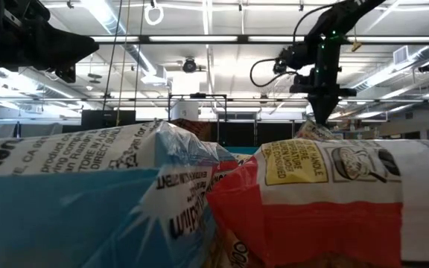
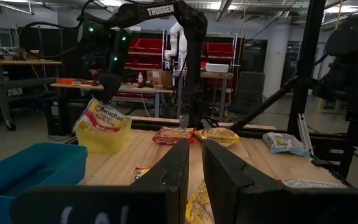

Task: Sort Maruchan noodles
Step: Put the blue noodle pack into the yellow bin

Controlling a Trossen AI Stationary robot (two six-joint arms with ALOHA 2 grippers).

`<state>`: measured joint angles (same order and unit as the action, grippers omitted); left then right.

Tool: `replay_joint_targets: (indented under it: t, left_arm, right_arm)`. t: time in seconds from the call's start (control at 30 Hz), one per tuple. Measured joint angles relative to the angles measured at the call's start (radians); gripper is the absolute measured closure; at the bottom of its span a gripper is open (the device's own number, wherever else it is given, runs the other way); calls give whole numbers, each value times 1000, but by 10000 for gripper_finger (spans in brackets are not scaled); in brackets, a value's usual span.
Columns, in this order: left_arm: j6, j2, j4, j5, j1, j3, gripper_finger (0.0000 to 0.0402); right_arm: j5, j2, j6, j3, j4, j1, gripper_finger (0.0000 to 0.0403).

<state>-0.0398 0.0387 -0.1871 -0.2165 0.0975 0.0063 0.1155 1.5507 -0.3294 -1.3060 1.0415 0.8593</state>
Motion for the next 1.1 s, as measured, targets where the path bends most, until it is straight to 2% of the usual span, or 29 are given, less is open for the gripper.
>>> replay_joint_targets:
  t: [0.3, 0.47, 0.53, 0.77, 0.93, 1.1]
  left_arm:
    - [0, 0, 0, 0, 0, 0, 349]
    - [0, 0, 0, 0, 0, 0, 349]
    - [0, 0, 0, 0, 0, 0, 349]
    - [0, 0, 0, 0, 0, 0, 349]
    - [0, 0, 0, 0, 0, 0, 349]
    - [0, 0, 0, 0, 0, 0, 349]
  right_arm:
    - [-5, -1, 20, 197, -208, -30, 209]
    - [116, -56, 37, 203, -218, -30, 165]
    - [127, -90, 38, 203, -212, -18, 155]
    - [75, -105, 139, 203, -165, 85, 151]
    - [48, -66, 191, 225, -209, 128, 173]
    - [18, -19, 213, 306, -263, 190, 201]
